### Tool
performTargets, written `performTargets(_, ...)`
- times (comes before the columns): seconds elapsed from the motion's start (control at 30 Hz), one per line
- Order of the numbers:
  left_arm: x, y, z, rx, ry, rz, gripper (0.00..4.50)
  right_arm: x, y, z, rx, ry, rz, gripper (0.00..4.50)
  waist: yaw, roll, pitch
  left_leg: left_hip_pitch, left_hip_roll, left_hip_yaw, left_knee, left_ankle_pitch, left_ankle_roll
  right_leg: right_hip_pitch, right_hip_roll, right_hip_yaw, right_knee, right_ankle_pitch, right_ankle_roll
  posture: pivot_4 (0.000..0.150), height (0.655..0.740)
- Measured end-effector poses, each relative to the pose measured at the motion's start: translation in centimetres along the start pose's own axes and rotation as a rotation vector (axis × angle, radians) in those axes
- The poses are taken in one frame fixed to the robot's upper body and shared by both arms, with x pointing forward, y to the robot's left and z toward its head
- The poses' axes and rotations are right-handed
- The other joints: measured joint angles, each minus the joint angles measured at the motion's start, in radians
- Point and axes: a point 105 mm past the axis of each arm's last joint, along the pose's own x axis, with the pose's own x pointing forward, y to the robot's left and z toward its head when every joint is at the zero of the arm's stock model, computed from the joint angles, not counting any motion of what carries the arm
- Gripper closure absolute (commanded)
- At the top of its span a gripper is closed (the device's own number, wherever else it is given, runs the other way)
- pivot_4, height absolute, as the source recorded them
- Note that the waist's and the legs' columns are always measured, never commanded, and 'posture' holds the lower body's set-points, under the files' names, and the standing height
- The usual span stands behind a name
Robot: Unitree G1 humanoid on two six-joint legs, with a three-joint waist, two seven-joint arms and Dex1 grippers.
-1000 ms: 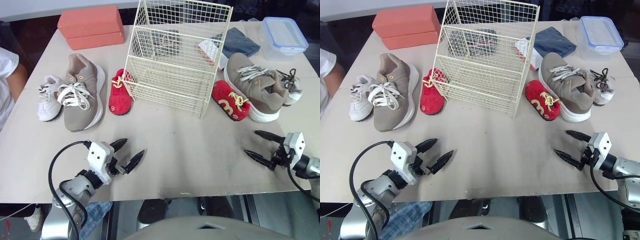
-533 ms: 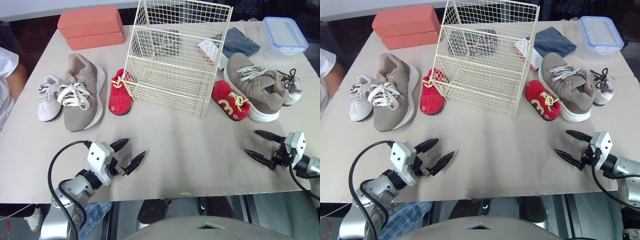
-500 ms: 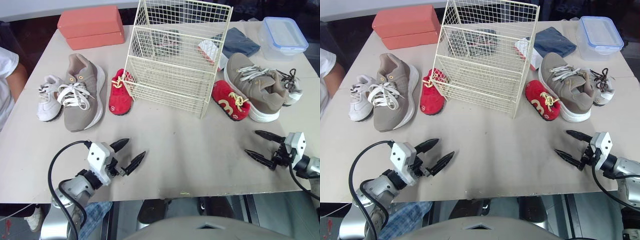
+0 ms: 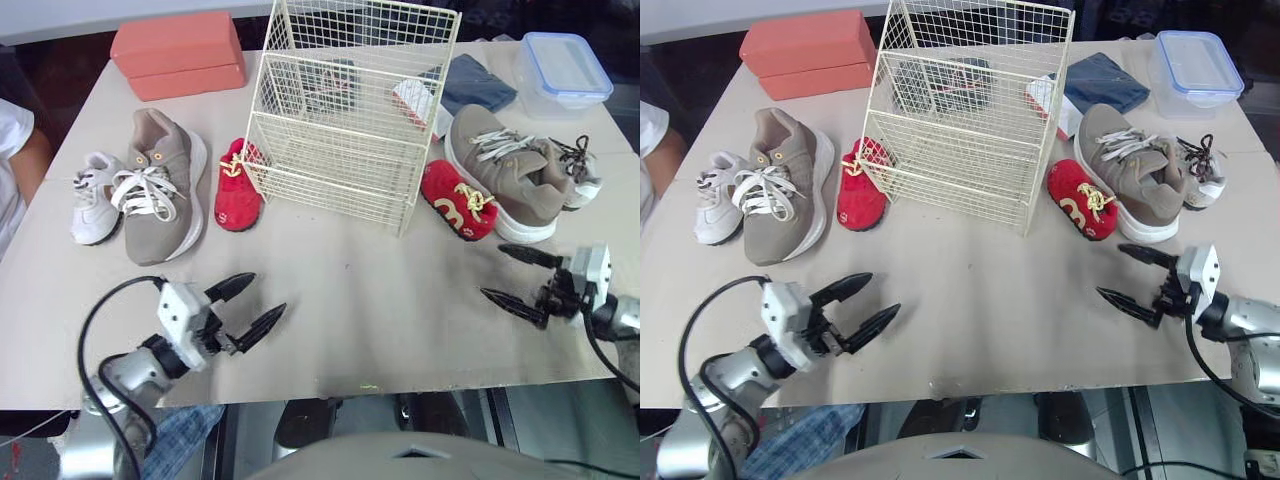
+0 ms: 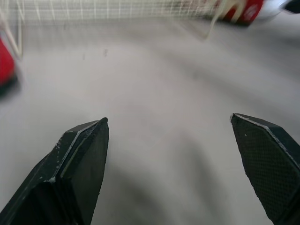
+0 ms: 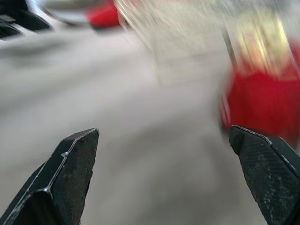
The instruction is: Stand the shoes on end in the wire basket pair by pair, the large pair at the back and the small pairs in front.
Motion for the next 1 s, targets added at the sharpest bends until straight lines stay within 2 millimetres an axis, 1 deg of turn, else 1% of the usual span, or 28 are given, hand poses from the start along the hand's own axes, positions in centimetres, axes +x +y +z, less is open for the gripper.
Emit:
performTargets(0.07, 0.1, 0.6, 1.2, 0.026, -0.030, -0.018, 0.03, 1.4, -0.1, 1.6, -0.027, -0.030, 0.036, 0.10, 0.003, 0.000, 0.000, -0.001, 0.000, -0.001, 0.000, 0.000, 0.000, 0.000, 0.000, -0.001, 0.000, 0.000, 0.000, 0.150, 0.7400)
performTargets(0.1, 0.0, 1.1, 2.1, 0.047, -0.041, -0.034, 0.03, 2.7, -0.1, 2.9, -0.056, -0.050, 0.065, 0.10, 0.002, 0.000, 0.000, -0.001, 0.000, -0.001, 0.000, 0.000, 0.000, 0.000, 0.000, -0.001, 0.000, 0.000, 0.000, 0.150, 0.7400)
performTargets(0.13, 0.0, 1.4, 2.8, 0.066, -0.055, -0.045, 0.03, 3.4, -0.2, 4.0, -0.084, -0.067, 0.079, 0.10, 0.003, 0.000, 0.000, -0.001, 0.000, -0.001, 0.000, 0.000, 0.000, -0.001, 0.000, -0.001, -0.001, 0.000, 0.000, 0.150, 0.7400)
performTargets(0.17, -0.2, 1.6, 3.3, 0.078, -0.060, -0.052, 0.03, 4.1, -0.2, 4.7, -0.099, -0.076, 0.090, 0.10, 0.002, -0.001, 0.000, -0.001, 0.000, 0.000, 0.000, 0.000, 0.000, -0.001, 0.000, -0.001, -0.001, 0.000, 0.000, 0.150, 0.7400)
performTargets(0.2, -0.6, 1.8, 3.9, 0.093, -0.050, -0.066, 0.03, 5.2, -0.4, 5.7, -0.116, -0.084, 0.103, 0.10, -0.002, -0.002, 0.001, -0.002, 0.000, 0.000, 0.000, 0.000, 0.000, -0.001, 0.000, -0.001, -0.001, 0.000, 0.000, 0.150, 0.7400)
performTargets(0.23, -0.7, 1.9, 4.2, 0.105, -0.046, -0.075, 0.03, 5.7, -0.4, 6.3, -0.133, -0.091, 0.113, 0.10, -0.002, -0.002, 0.002, -0.002, 0.000, 0.000, 0.000, 0.000, -0.001, -0.002, 0.000, -0.002, -0.001, 0.000, 0.000, 0.150, 0.7400)
performTargets(0.27, -1.0, 2.1, 4.8, 0.123, -0.040, -0.081, 0.03, 6.7, -0.4, 7.2, -0.157, -0.093, 0.135, 0.10, -0.004, -0.002, 0.002, -0.002, 0.000, 0.000, -0.001, 0.001, -0.002, -0.002, 0.000, -0.002, -0.002, 0.000, 0.000, 0.150, 0.7400)
performTargets(0.33, -1.3, 2.4, 5.8, 0.150, -0.033, -0.089, 0.03, 8.8, -0.5, 8.1, -0.206, -0.061, 0.156, 0.10, -0.005, -0.002, 0.002, -0.002, 0.000, 0.000, -0.002, 0.001, -0.002, -0.004, 0.000, -0.002, -0.002, 0.000, 0.000, 0.150, 0.7400)
performTargets(0.4, -1.2, 2.5, 7.0, 0.177, -0.031, -0.100, 0.03, 11.6, -1.4, 8.8, -0.282, 0.034, 0.129, 0.10, -0.007, -0.002, 0.002, -0.002, 0.000, 0.001, -0.002, 0.002, -0.004, -0.005, 0.000, -0.002, 0.000, 0.000, 0.000, 0.150, 0.7400)
performTargets(0.43, -0.9, 2.2, 7.9, 0.207, -0.036, -0.123, 0.03, 12.8, -1.8, 9.2, -0.331, 0.077, 0.107, 0.10, -0.006, -0.002, 0.002, -0.003, 0.000, 0.000, -0.003, 0.002, -0.004, -0.006, 0.000, -0.002, -0.001, 0.000, 0.000, 0.150, 0.7400)
performTargets(0.47, -0.8, 1.9, 8.6, 0.228, -0.039, -0.137, 0.03, 13.7, -1.9, 9.6, -0.361, 0.104, 0.106, 0.10, -0.001, -0.002, 0.002, -0.003, -0.001, 0.000, -0.004, 0.003, -0.005, -0.006, 0.000, -0.002, -0.002, 0.000, 0.000, 0.150, 0.7400)
performTargets(0.53, -0.9, 1.7, 8.9, 0.224, -0.015, -0.143, 0.03, 14.9, -1.4, 9.7, -0.359, 0.138, 0.160, 0.10, 0.000, -0.002, 0.002, -0.005, -0.001, 0.000, -0.006, 0.003, -0.005, -0.007, -0.001, -0.002, -0.005, 0.000, 0.000, 0.150, 0.7400)
performTargets(0.57, -0.9, 1.6, 8.9, 0.220, -0.005, -0.148, 0.03, 15.1, -1.2, 9.7, -0.357, 0.144, 0.181, 0.10, 0.000, -0.003, 0.002, -0.006, -0.001, 0.000, -0.006, 0.003, -0.005, -0.008, -0.001, -0.002, -0.006, 0.000, 0.000, 0.150, 0.7400)
performTargets(0.67, -0.9, 1.3, 9.6, 0.207, 0.016, -0.167, 0.03, 16.3, -0.1, 9.8, -0.370, 0.219, 0.293, 0.10, -0.006, -0.003, 0.002, -0.016, -0.001, 0.001, -0.005, 0.004, -0.006, -0.019, -0.001, -0.002, -0.004, 0.000, 0.000, 0.150, 0.7400)
performTargets(0.77, -0.8, 0.9, 10.0, 0.202, 0.018, -0.185, 0.03, 16.9, -0.3, 9.0, -0.381, 0.309, 0.303, 0.10, -0.008, -0.003, 0.002, -0.017, -0.001, 0.001, -0.006, 0.004, -0.006, -0.020, 0.000, -0.002, -0.004, 0.000, 0.000, 0.150, 0.7400)
performTargets(0.83, -0.7, 0.8, 9.9, 0.192, 0.025, -0.189, 0.00, 16.9, -0.6, 8.4, -0.383, 0.369, 0.309, 1.07, -0.008, -0.003, 0.002, -0.017, -0.001, 0.001, -0.006, 0.004, -0.006, -0.020, 0.000, -0.002, -0.003, 0.000, 0.000, 0.150, 0.7400)
performTargets(0.87, -0.7, 0.8, 9.9, 0.190, 0.026, -0.187, 0.00, 16.9, -0.5, 8.5, -0.388, 0.372, 0.313, 1.37, -0.009, -0.003, 0.002, -0.017, -0.001, 0.001, -0.006, 0.004, -0.006, -0.020, 0.000, -0.002, -0.003, 0.000, 0.000, 0.150, 0.7400)
performTargets(0.9, -0.7, 0.8, 9.9, 0.191, 0.026, -0.184, 0.00, 16.9, -0.5, 8.5, -0.381, 0.383, 0.312, 2.06, -0.010, -0.003, 0.002, -0.017, -0.001, 0.001, -0.006, 0.004, -0.007, -0.020, 0.000, -0.002, -0.002, 0.001, -0.001, 0.150, 0.7400)
performTargets(0.97, -0.8, 0.9, 10.0, 0.192, 0.026, -0.178, 0.00, 16.9, -0.6, 8.4, -0.382, 0.391, 0.307, 2.73, -0.010, -0.003, 0.002, -0.017, -0.001, 0.001, -0.006, 0.004, -0.007, -0.021, 0.000, -0.002, -0.001, 0.001, -0.001, 0.150, 0.7400)
performTargets(1.0, -0.8, 0.9, 10.0, 0.191, 0.026, -0.172, 0.00, 16.9, -0.7, 8.4, -0.388, 0.397, 0.304, 3.26, -0.011, -0.003, 0.002, -0.016, -0.001, 0.001, -0.006, 0.004, -0.007, -0.021, 0.000, -0.002, 0.000, 0.001, -0.001, 0.150, 0.7400)
